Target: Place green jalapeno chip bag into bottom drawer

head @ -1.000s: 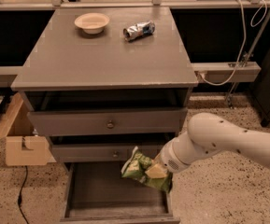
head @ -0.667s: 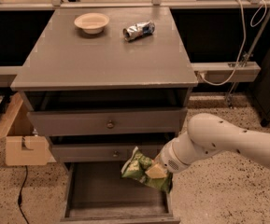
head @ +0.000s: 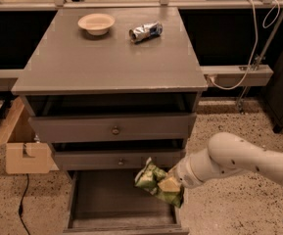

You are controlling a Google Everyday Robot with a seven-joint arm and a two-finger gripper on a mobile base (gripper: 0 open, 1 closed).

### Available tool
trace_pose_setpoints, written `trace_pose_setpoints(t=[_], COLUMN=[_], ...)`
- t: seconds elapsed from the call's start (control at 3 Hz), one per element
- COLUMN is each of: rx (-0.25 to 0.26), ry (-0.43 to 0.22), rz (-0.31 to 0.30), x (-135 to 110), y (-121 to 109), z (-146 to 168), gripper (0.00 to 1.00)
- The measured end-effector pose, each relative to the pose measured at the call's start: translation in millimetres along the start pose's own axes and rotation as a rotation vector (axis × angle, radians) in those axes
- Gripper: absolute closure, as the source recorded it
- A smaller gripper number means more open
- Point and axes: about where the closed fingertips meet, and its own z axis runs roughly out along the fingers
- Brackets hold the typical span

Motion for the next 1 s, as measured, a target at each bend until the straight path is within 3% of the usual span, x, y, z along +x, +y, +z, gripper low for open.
trace_pose_setpoints(t=[0.33,0.67,1.0], rx=[-0.008,-0.037,-0.072], ry=[-0.072,-0.084,-0.040], rz=[0.081,0.189,0.300], x=[39,81,124], y=[-41,-69,-75], z=[44,109,183], gripper=[1.00,1.00,1.00])
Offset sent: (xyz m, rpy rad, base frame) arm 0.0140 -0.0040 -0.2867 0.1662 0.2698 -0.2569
